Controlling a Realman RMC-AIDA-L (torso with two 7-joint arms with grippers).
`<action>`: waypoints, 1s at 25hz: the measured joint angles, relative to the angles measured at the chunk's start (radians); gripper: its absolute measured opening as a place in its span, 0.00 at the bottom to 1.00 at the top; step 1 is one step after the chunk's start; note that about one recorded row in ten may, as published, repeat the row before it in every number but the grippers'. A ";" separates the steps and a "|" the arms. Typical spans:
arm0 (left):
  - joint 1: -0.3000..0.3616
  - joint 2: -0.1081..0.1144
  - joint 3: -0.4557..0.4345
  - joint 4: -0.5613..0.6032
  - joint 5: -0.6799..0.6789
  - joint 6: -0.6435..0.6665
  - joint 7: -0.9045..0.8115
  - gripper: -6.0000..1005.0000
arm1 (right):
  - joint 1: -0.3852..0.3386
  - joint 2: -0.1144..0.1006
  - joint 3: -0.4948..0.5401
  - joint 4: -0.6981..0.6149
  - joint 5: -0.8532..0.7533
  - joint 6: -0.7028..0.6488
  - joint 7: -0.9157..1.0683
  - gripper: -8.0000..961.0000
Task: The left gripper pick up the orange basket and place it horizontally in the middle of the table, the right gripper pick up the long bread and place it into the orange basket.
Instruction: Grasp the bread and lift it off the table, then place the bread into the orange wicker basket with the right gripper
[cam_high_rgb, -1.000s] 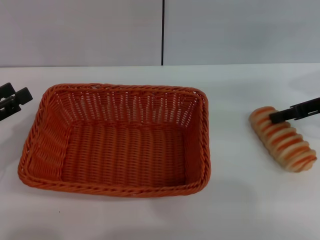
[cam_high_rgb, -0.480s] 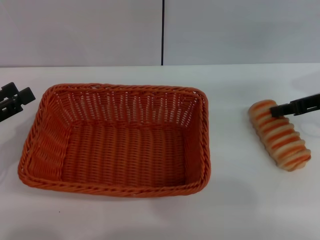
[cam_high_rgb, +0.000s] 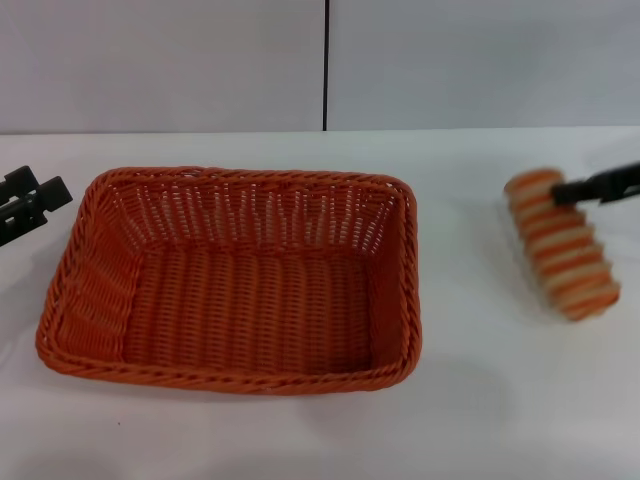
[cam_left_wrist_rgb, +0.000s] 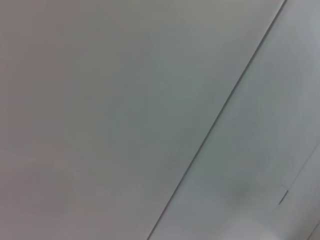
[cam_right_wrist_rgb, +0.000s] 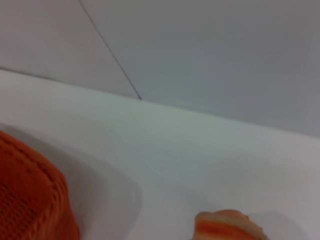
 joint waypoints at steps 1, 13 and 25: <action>0.000 0.000 -0.002 0.000 0.000 0.004 0.001 0.78 | -0.007 0.003 0.000 -0.047 0.000 -0.024 0.021 0.15; -0.008 0.000 -0.002 -0.029 0.000 0.020 0.010 0.78 | 0.063 0.017 -0.036 -0.371 0.172 -0.259 0.130 0.09; -0.009 -0.001 -0.005 -0.031 0.000 0.043 0.022 0.78 | 0.238 0.049 -0.247 -0.039 0.428 -0.226 0.014 0.07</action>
